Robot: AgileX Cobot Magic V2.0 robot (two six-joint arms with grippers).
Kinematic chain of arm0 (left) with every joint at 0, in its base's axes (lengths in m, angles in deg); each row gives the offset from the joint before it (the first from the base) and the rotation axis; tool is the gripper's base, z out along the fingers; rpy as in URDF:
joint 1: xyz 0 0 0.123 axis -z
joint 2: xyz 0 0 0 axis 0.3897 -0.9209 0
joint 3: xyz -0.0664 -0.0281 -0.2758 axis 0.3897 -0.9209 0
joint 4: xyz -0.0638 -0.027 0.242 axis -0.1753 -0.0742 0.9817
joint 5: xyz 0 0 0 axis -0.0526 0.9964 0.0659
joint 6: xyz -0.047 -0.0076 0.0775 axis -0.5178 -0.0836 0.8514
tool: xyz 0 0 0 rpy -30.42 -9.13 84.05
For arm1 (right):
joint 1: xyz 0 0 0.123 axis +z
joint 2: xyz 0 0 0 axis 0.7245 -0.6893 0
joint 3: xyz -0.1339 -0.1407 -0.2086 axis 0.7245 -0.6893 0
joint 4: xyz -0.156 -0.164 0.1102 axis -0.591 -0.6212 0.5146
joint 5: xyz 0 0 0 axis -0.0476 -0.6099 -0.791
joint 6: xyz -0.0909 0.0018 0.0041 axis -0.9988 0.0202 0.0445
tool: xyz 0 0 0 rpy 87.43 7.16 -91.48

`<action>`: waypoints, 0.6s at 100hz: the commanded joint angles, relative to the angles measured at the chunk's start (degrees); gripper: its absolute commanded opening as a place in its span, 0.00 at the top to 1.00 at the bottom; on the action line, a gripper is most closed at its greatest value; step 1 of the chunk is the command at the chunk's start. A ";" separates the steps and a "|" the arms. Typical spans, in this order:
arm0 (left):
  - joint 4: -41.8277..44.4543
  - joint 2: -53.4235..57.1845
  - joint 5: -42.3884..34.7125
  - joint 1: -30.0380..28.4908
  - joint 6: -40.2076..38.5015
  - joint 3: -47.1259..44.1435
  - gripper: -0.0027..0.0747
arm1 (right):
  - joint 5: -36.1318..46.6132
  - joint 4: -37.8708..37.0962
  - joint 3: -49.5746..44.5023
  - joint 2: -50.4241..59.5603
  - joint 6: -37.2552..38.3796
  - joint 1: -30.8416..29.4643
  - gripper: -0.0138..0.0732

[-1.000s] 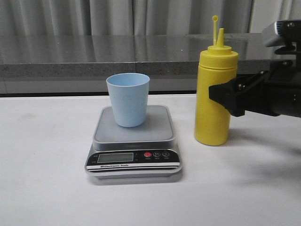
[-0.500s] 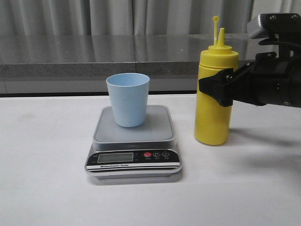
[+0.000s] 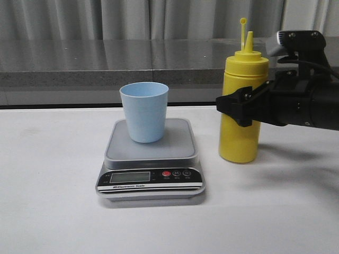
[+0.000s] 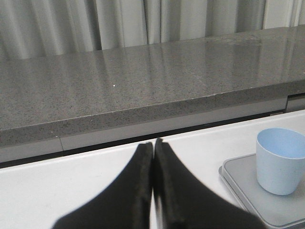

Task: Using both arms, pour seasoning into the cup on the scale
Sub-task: 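Reach the right gripper to the yellow squeeze bottle and grasp it, then lift the yellow bottle up with the right gripper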

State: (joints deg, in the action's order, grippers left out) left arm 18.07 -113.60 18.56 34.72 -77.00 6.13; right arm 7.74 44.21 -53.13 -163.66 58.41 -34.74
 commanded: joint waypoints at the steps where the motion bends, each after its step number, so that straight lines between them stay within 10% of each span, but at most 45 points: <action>1: -0.33 -0.18 -4.70 -0.18 -0.17 1.50 0.99 | 4.71 -0.28 1.33 2.07 0.31 0.09 0.27; 29: -0.33 -0.18 -4.70 -0.18 -0.17 1.50 0.99 | 8.53 -0.22 1.33 2.03 0.31 0.03 0.73; 60: -0.33 -0.18 -4.70 -0.18 -0.17 1.50 0.99 | 6.96 -1.35 1.33 4.37 -2.91 -0.15 0.76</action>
State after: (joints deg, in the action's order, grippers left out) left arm 18.07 -113.60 18.56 34.72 -77.00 6.11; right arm 11.14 43.69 -53.04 -163.57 57.68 -34.74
